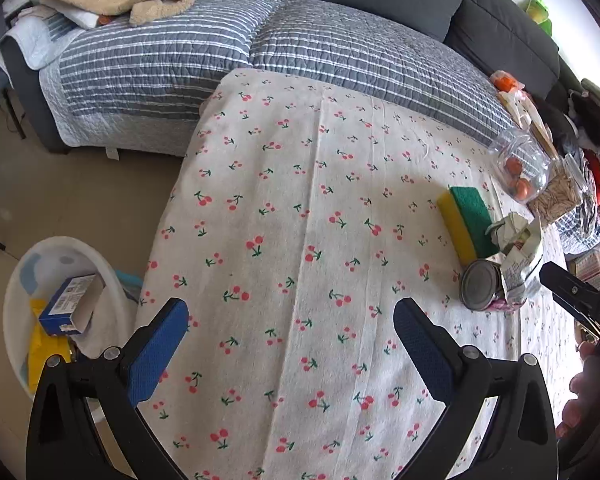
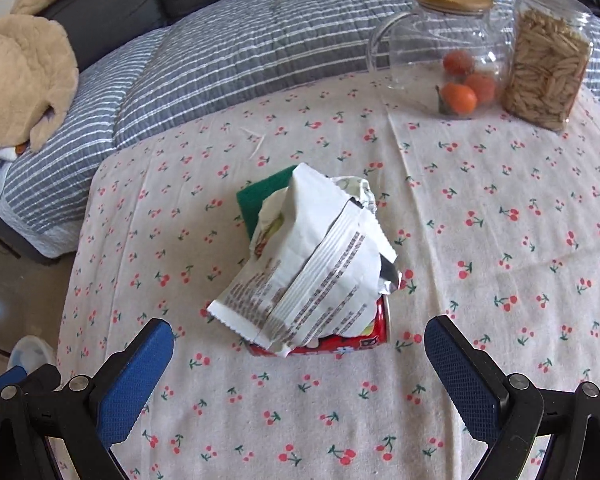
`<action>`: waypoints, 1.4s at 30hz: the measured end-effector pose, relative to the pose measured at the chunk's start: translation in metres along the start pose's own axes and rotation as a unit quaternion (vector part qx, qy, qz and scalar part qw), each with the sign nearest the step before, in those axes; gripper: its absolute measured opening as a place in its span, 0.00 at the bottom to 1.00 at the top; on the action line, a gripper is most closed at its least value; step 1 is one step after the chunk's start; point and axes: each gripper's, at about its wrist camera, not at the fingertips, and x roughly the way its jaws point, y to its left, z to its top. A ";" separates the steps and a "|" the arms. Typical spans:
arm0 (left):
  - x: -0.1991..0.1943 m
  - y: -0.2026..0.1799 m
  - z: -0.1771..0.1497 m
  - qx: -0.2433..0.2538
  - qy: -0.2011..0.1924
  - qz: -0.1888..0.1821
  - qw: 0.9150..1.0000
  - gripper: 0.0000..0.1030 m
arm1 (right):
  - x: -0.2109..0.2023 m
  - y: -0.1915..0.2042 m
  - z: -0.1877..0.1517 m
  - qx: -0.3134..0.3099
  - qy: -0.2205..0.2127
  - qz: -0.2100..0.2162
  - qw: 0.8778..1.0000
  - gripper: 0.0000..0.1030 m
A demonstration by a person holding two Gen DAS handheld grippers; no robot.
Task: Collect trash
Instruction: 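Grasp the white snack wrapper with the right tool while the left tool approaches the red can, then grasp the red can with the left tool while the right tool holds the wrapper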
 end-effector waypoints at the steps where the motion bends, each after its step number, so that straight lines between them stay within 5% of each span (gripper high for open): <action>1: 0.003 -0.001 0.002 -0.002 -0.003 0.003 1.000 1.00 | 0.004 -0.001 0.003 0.001 0.003 -0.001 1.000 1.00; 10: 0.028 -0.007 0.008 -0.012 0.014 -0.004 1.000 1.00 | 0.038 -0.001 0.015 0.025 0.015 0.015 0.999 0.95; 18: 0.027 -0.032 0.001 0.028 0.029 -0.004 0.999 1.00 | 0.034 -0.008 0.015 0.022 0.014 0.005 1.000 0.53; 21: 0.024 -0.042 -0.003 0.042 0.035 -0.006 0.999 1.00 | 0.023 -0.012 0.013 0.009 0.014 -0.001 1.000 0.45; 32: 0.018 -0.084 -0.023 0.100 0.049 -0.011 0.994 1.00 | -0.018 -0.065 -0.006 0.013 0.041 -0.030 0.999 0.40; 42: 0.016 -0.120 -0.035 0.104 0.058 -0.046 0.992 1.00 | -0.043 -0.127 -0.032 0.033 0.057 -0.066 0.996 0.40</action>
